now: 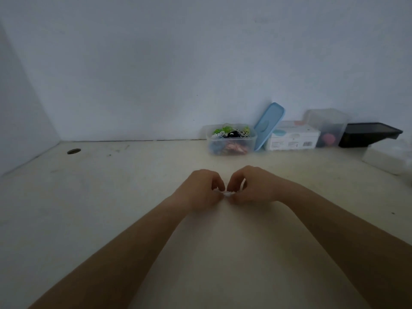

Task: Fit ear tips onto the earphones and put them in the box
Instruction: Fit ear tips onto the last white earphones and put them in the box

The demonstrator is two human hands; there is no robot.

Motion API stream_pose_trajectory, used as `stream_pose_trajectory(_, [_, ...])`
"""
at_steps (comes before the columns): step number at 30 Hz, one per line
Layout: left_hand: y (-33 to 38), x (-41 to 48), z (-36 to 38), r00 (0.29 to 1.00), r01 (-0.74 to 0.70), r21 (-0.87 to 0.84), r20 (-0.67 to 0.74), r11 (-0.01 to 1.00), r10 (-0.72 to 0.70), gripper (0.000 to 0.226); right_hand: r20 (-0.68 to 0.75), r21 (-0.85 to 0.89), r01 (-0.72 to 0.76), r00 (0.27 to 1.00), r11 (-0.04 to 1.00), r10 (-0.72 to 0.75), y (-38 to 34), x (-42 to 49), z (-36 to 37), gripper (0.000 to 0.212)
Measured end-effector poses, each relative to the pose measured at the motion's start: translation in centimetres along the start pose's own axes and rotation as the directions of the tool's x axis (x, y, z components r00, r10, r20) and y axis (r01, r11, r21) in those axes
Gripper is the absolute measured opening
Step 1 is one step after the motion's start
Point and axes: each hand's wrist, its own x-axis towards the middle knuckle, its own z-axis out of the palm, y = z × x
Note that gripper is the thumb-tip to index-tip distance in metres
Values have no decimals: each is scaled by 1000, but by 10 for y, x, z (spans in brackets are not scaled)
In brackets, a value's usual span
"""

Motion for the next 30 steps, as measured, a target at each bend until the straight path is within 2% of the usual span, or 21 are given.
stream_pose_trajectory(5, [-25, -23, -23, 991, 90, -151, -80, 984, -103, 13, -62, 125, 69, 996, 990, -62, -22, 6, 17, 14])
stream_pose_trajectory(10, [-37, -39, -37, 977, 126, -398, -107, 908, -183, 13, -29, 87, 82, 996, 993, -80, -43, 18, 30, 23])
stream_pose_trajectory(12, [-39, -45, -40, 969, 127, -561, -107, 818, -223, 13, -77, 223, 133, 990, 966, -119, -52, 21, 35, 26])
stream_pose_trajectory(15, [-42, -49, -46, 953, 171, -776, -26, 608, -302, 16, -170, 436, 196, 976, 879, -133, -63, 27, 44, 20])
stream_pose_trajectory(19, [-45, -51, -61, 947, 183, -885, 43, 428, -318, 17, -228, 626, 225, 968, 747, -101, -79, 31, 48, 17])
stream_pose_trajectory(22, [-46, -55, -69, 946, 136, -941, 31, 310, -321, 22, -286, 693, 256, 956, 674, -69, -88, 32, 43, 12])
stream_pose_trajectory(26, [-53, -60, -76, 939, 79, -977, 6, 199, -345, 26, -255, 774, 243, 965, 584, -64, -96, 35, 40, 9])
stream_pose_trajectory(28, [-60, -64, -80, 931, 81, -976, 1, 204, -364, 20, -257, 809, 247, 965, 534, -57, -99, 37, 40, 4])
stream_pose_trajectory(29, [-63, -65, -81, 922, 96, -960, -13, 262, -386, 17, -255, 831, 241, 966, 502, -43, -99, 38, 40, 7])
stream_pose_trajectory(30, [-69, -67, -82, 910, 120, -920, -49, 374, -411, 13, -245, 854, 230, 969, 466, -29, -98, 40, 41, 11])
